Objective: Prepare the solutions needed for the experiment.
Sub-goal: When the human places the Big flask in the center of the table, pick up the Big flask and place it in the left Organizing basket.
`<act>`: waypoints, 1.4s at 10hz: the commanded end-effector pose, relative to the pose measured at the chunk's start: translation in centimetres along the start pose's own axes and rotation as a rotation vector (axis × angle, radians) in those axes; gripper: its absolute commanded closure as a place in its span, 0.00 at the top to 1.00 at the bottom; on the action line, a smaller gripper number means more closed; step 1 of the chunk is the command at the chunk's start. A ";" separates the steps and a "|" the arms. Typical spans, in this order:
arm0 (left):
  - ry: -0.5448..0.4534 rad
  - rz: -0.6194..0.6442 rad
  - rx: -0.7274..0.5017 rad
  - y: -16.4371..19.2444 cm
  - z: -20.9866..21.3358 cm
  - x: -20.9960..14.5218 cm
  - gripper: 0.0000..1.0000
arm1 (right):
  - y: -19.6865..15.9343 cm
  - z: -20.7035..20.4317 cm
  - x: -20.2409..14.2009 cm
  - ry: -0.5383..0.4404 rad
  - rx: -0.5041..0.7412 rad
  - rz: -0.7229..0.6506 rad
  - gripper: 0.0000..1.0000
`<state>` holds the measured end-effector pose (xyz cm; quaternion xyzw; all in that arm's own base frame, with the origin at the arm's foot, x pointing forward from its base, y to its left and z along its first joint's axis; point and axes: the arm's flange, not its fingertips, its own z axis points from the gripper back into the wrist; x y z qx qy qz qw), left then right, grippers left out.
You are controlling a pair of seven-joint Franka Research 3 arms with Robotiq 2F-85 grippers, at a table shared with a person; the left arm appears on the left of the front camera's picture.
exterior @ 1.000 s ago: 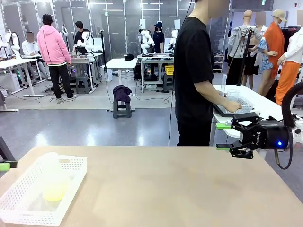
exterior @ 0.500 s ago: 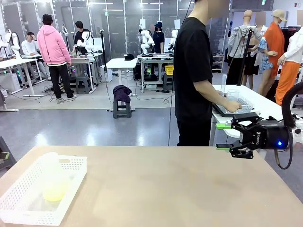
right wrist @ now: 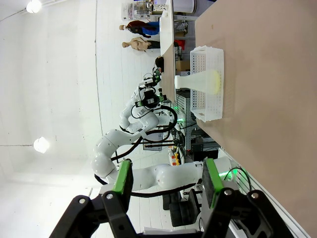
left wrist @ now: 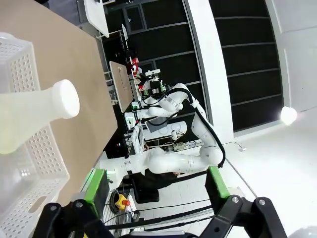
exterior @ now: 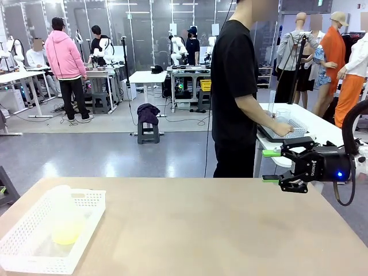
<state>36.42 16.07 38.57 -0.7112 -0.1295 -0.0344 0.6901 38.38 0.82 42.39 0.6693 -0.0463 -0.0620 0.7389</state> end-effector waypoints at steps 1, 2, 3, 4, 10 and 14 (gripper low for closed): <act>-0.005 -0.009 -0.002 -0.3 -0.1 -0.1 1.00 | 0.1 0.0 -0.1 0.000 0.006 0.003 0.72; -0.005 -0.009 -0.002 -0.3 -0.1 -0.1 1.00 | 0.1 0.0 -0.1 0.000 0.006 0.003 0.72; -0.005 -0.009 -0.002 -0.3 -0.1 -0.1 1.00 | 0.1 0.0 -0.1 0.000 0.006 0.003 0.72; -0.005 -0.009 -0.002 -0.3 -0.1 -0.1 1.00 | 0.1 0.0 -0.1 0.000 0.006 0.003 0.72; -0.005 -0.009 -0.002 -0.3 -0.1 -0.1 1.00 | 0.1 0.0 -0.1 0.000 0.006 0.003 0.72; -0.005 -0.009 -0.002 -0.3 -0.1 -0.1 1.00 | 0.1 0.0 -0.1 0.000 0.006 0.003 0.72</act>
